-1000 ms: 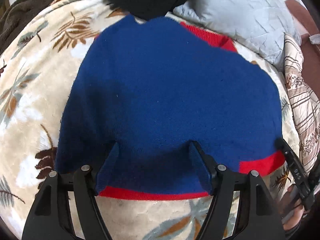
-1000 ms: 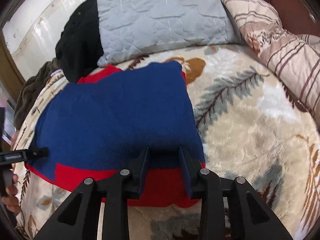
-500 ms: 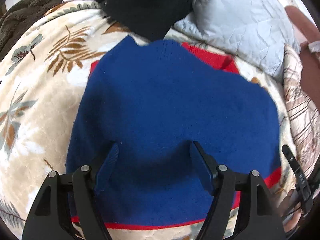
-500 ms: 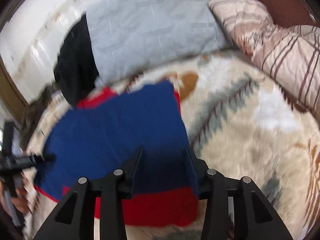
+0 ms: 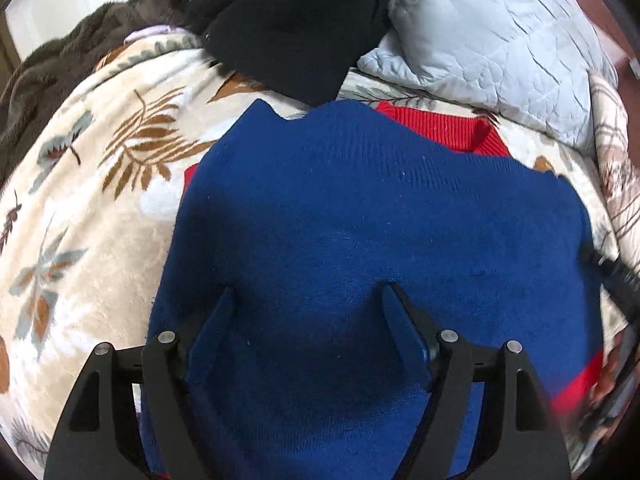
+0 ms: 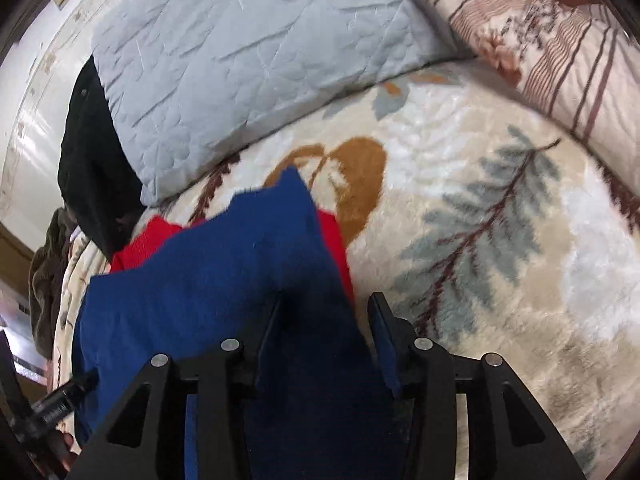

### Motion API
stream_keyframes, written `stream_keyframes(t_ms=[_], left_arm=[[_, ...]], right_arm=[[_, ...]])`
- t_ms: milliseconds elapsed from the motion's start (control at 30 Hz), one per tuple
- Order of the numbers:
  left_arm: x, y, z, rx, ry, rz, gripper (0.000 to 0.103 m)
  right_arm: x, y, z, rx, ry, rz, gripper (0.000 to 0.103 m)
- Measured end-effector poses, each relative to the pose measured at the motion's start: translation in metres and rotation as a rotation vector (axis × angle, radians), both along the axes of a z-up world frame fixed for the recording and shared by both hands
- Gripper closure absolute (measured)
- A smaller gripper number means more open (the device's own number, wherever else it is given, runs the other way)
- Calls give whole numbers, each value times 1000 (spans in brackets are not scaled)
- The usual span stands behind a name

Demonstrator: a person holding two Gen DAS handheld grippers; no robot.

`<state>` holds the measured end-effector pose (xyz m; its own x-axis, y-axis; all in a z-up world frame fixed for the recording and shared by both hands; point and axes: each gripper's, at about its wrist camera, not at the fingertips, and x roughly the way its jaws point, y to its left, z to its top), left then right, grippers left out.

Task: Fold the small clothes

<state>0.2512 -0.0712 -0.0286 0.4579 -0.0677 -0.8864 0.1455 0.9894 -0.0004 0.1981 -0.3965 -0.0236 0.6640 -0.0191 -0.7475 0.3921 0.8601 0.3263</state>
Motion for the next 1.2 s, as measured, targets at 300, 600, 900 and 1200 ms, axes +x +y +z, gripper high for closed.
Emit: stream_keyframes(t_ms=[300,600,900,1200], left_arm=[[0,-1,0,7,-7,-6,25],[36,19,-1,0,22,60,24],[13,41,22,-108,-22,33,24],[-16,79,21,-138,16,70,22]], right_arm=[[27,-6,-3,63,8,58,76],[36,-10,-12,11,24,51,91],[0,14,15,-78,-75,123,82],[-32,65,24,-142,-49,257,73]])
